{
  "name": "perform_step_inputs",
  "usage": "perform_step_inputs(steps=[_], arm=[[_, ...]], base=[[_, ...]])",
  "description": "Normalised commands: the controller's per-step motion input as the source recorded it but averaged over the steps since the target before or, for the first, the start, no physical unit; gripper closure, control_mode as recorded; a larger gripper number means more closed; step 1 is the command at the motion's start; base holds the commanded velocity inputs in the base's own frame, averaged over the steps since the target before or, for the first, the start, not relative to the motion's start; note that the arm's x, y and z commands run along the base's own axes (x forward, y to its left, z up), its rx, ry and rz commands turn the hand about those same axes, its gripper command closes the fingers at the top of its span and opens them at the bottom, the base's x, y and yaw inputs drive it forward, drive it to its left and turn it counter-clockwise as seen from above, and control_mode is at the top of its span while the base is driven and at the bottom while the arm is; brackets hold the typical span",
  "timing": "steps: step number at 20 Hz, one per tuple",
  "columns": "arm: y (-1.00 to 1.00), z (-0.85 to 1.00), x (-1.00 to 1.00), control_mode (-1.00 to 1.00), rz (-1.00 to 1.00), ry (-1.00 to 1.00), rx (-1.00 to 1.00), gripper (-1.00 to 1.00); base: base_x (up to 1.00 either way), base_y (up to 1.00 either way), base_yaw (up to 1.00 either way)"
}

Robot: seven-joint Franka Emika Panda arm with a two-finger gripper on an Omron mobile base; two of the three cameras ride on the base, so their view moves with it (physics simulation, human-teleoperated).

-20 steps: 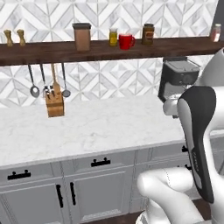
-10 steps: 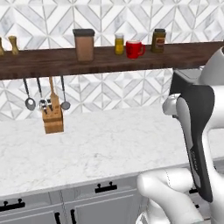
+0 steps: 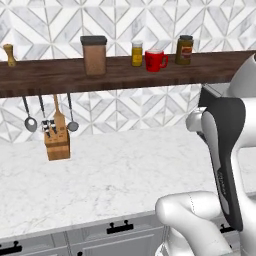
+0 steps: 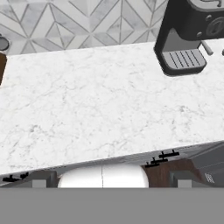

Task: Gather all objects into one cabinet and sort the glasses and bowls to opposite sides.

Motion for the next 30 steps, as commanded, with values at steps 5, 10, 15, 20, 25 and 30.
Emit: perform_step_inputs(steps=[5, 10, 15, 20, 25, 30], arm=[[0.0, 0.0, 0.0, 1.0, 0.0, 0.0, 0.0, -1.0], [-0.04, 0.0, 0.01, -1.0, 0.0, 0.0, 0.0, -1.0], [-0.12, 0.42, 0.0, -1.0, 0.1, -0.19, 0.03, -1.0], [-0.05, 0.83, 0.0, -1.0, 0.16, -0.05, 0.06, -1.0], [0.0, 0.64, 0.11, -1.0, 0.14, -0.07, 0.01, -1.0], [0.0, 0.29, 0.2, -1.0, 0.21, -0.18, 0.0, -1.0]], base=[[0.03, -0.49, 0.0], [0.02, -0.16, 0.0], [0.0, 0.0, 0.0], [0.0, 0.0, 0.0], [0.0, 0.0, 0.0], [0.0, 0.0, 0.0]])
